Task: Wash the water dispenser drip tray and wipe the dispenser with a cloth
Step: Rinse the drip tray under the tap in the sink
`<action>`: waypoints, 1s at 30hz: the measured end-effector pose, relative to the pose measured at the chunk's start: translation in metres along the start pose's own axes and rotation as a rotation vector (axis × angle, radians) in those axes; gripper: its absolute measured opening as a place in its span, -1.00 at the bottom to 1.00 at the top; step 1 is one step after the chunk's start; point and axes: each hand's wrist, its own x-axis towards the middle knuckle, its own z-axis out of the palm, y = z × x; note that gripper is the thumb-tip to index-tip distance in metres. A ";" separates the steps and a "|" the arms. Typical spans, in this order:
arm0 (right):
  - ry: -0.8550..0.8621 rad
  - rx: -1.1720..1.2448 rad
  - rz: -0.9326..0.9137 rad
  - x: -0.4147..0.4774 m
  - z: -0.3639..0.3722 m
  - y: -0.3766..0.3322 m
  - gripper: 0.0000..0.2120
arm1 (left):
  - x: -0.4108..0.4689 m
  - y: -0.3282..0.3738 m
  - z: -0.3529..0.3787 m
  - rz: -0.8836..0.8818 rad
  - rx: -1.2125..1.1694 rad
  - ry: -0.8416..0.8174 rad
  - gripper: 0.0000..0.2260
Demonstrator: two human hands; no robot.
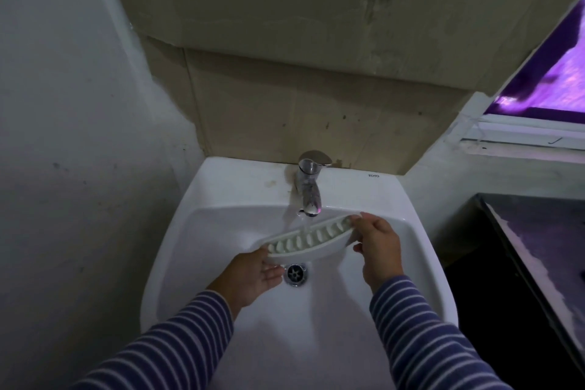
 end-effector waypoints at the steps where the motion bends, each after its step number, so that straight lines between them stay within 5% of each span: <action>1: 0.005 0.023 -0.014 0.000 -0.001 -0.001 -0.85 | -0.001 -0.001 0.004 -0.003 0.004 -0.008 -0.82; 12: 0.074 0.155 0.153 0.010 0.003 0.034 -0.81 | -0.015 0.026 0.000 0.238 -0.130 -0.050 -0.92; 18: -0.020 0.014 0.218 0.002 0.018 0.048 -0.83 | -0.020 0.031 -0.024 0.320 -0.181 -0.027 -0.96; 30: -0.183 -0.081 0.048 -0.004 0.013 0.023 -0.90 | -0.006 0.004 -0.032 0.099 -0.229 0.111 -0.88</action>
